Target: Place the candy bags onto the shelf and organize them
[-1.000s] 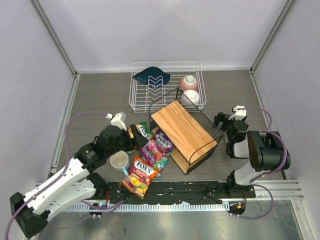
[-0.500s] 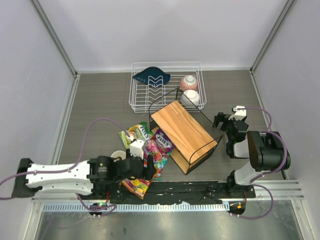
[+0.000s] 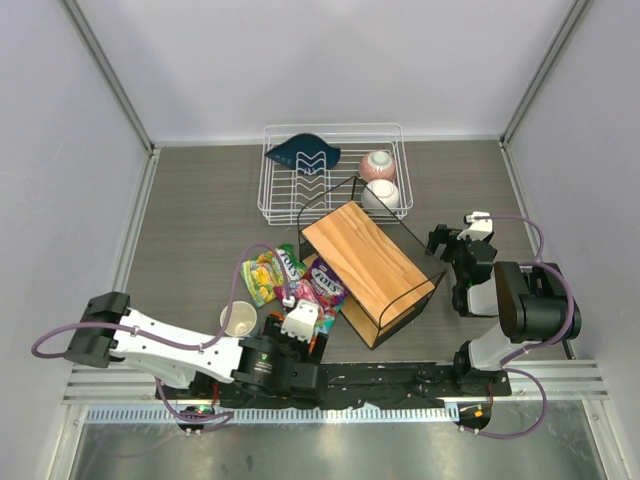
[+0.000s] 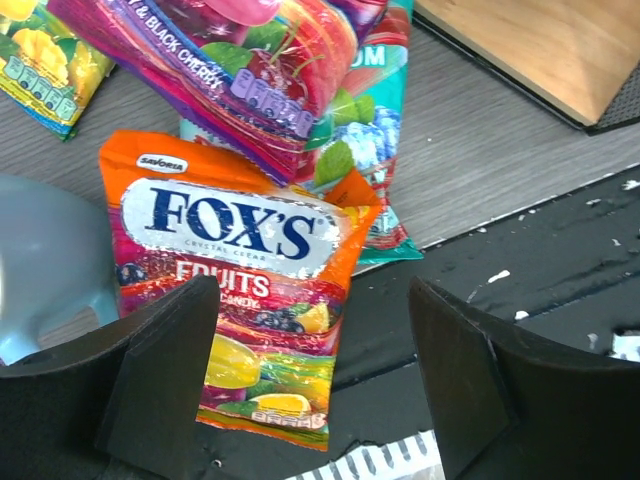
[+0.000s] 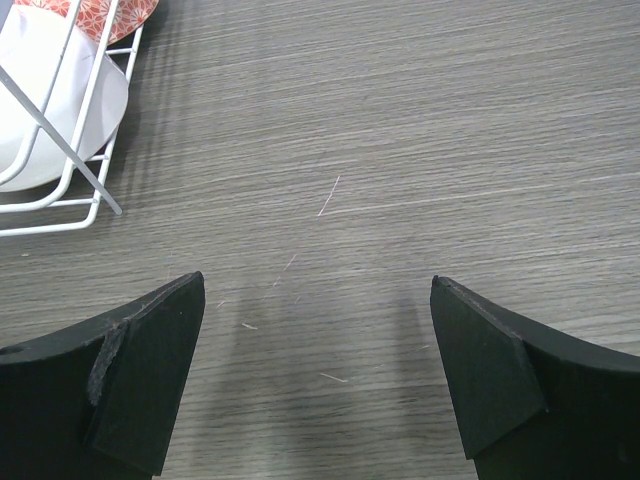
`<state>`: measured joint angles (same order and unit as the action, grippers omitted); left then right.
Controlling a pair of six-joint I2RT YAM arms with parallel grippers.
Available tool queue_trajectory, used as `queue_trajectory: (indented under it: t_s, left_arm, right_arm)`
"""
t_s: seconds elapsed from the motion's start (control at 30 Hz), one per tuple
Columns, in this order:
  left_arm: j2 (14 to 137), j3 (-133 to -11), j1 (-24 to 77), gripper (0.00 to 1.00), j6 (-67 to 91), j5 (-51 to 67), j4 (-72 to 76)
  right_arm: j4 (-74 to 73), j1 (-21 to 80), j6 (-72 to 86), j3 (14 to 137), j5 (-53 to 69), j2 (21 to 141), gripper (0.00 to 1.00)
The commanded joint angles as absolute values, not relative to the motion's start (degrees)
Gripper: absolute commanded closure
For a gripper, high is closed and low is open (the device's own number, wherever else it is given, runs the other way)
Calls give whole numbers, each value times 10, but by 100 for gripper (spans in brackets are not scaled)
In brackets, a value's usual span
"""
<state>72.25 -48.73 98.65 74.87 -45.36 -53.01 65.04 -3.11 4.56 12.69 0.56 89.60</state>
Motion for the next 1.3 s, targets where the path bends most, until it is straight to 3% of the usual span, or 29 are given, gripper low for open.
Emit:
queue_trajectory:
  t_s: [0.0, 0.27, 0.93, 1.13, 1.23, 1.27]
  left_arm:
    - [680, -457, 989, 20, 780, -494, -506]
    - [641, -381, 988, 25, 762, -454, -419]
    - [729, -364, 989, 27, 750, -413, -364]
    - [759, -363, 989, 42, 749, -406, -355]
    - [768, -362, 989, 56, 747, -404, -352]
    - [769, -362, 989, 65, 747, -403, -349]
  right_arm:
    - [678, -29, 35, 138, 4, 882, 0]
    - [677, -29, 35, 137, 4, 882, 0]
    - [677, -29, 35, 138, 4, 882, 0]
    - [678, -29, 35, 137, 4, 882, 0]
    - [678, -29, 35, 138, 4, 882, 0]
    - [678, -29, 35, 138, 4, 882, 0]
